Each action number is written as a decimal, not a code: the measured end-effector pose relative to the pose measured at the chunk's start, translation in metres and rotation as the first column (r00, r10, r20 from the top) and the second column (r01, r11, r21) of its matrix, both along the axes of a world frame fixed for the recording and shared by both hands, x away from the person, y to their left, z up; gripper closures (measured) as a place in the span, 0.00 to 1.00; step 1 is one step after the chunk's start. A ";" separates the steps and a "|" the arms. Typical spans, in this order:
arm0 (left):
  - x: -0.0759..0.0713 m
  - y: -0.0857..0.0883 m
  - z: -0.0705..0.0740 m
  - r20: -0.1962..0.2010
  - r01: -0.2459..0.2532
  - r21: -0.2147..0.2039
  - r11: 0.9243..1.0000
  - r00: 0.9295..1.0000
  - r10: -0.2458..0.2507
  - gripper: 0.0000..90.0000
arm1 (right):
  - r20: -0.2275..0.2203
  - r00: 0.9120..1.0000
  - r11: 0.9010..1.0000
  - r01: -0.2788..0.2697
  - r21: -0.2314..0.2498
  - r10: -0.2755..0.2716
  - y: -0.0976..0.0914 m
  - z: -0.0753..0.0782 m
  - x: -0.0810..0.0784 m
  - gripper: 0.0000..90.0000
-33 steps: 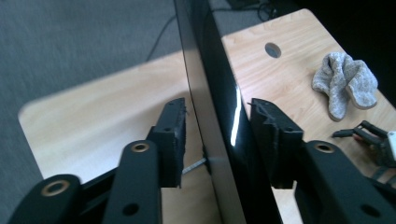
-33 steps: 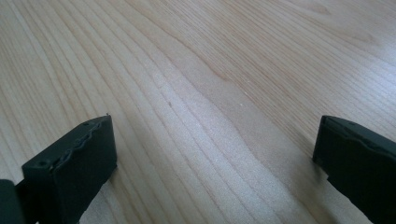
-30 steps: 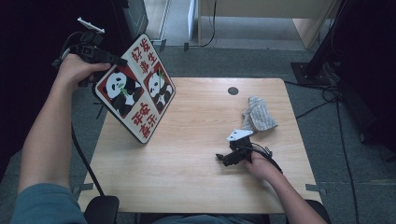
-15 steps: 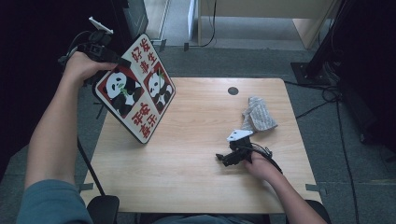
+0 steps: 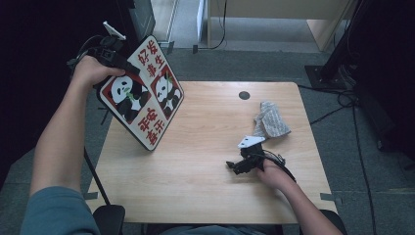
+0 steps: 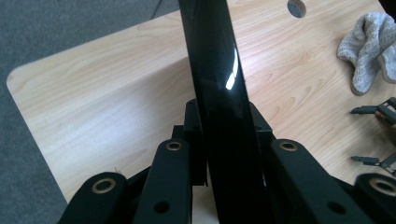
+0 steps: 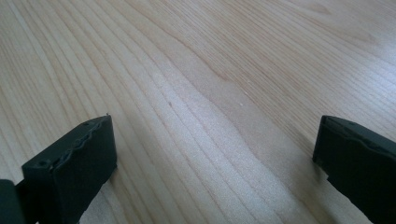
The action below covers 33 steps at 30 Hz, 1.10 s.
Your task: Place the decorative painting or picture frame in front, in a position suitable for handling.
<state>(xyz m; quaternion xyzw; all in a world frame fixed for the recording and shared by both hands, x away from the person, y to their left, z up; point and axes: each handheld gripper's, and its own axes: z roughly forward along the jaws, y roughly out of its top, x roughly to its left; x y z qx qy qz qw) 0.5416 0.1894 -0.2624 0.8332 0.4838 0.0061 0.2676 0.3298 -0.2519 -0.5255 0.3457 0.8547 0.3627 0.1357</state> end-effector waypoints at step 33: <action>-0.013 -0.005 0.020 -0.023 -0.043 -0.042 0.998 0.999 0.042 0.91 | -0.001 1.000 1.000 -0.002 -0.002 0.002 0.000 0.000 0.000 0.00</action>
